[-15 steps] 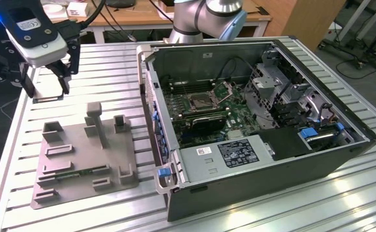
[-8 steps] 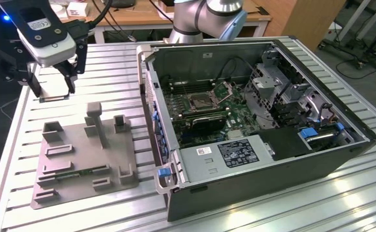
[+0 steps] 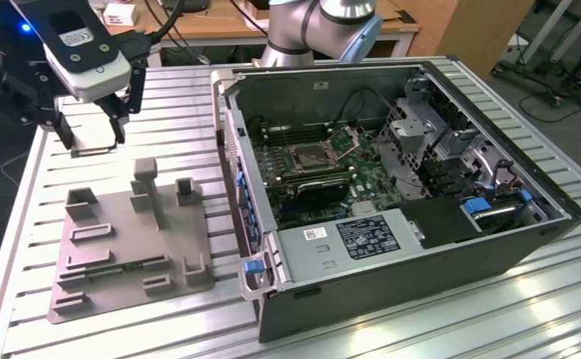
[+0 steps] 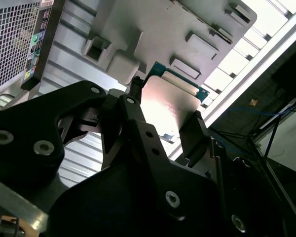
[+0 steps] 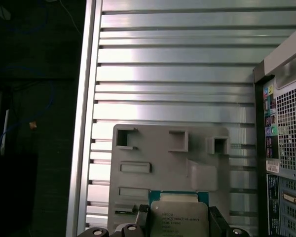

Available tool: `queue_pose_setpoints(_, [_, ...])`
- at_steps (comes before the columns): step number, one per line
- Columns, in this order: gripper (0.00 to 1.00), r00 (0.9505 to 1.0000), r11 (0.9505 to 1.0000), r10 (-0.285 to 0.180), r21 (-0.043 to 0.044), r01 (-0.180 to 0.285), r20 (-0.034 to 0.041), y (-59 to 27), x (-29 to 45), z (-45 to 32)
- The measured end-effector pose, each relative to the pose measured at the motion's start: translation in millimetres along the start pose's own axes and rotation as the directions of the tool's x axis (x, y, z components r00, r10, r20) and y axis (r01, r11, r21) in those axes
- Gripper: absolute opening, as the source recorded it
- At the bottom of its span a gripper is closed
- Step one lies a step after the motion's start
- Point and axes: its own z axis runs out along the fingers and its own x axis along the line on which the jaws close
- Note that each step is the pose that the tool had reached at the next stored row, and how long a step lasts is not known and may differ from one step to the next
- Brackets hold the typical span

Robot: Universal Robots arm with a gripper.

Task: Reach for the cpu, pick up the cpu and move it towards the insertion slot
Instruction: 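Pick up the cpu and move it towards the insertion slot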

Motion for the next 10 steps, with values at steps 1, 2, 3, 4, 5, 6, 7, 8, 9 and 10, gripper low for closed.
queue_pose_setpoints(1, [0.55,1.0,1.0,0.0,0.0,0.0,0.0,0.0,-0.8,0.0])
queue_pose_setpoints(2, [0.55,1.0,1.0,0.0,0.0,0.0,0.0,0.0,-1.6,0.0])
queue_pose_setpoints(3, [0.55,1.0,1.0,0.0,0.0,0.0,0.0,-0.1,-2.3,0.0])
queue_pose_setpoints(4, [0.55,1.0,1.0,0.0,0.0,0.0,0.0,-0.1,-3.0,0.0])
queue_pose_setpoints(5, [0.55,1.0,1.0,0.0,0.0,0.0,0.0,-0.1,-3.7,0.0])
queue_pose_setpoints(6, [0.55,1.0,1.0,0.0,0.0,0.0,0.0001,-0.1,-4.4,0.0])
queue_pose_setpoints(7, [0.55,1.0,1.0,0.0,0.0,0.0,0.0,-0.1,-5.1,0.0])
queue_pose_setpoints(8, [0.55,1.0,1.0,0.0,0.0,0.0,0.0001,-0.2,-5.8,0.0])
queue_pose_setpoints(9, [0.55,1.0,1.0,0.0,0.0,0.0,0.0,-0.2,-6.5,0.0])
queue_pose_setpoints(10, [0.55,1.0,1.0,0.0,0.0001,0.0,0.0,-0.2,-7.2,0.0])
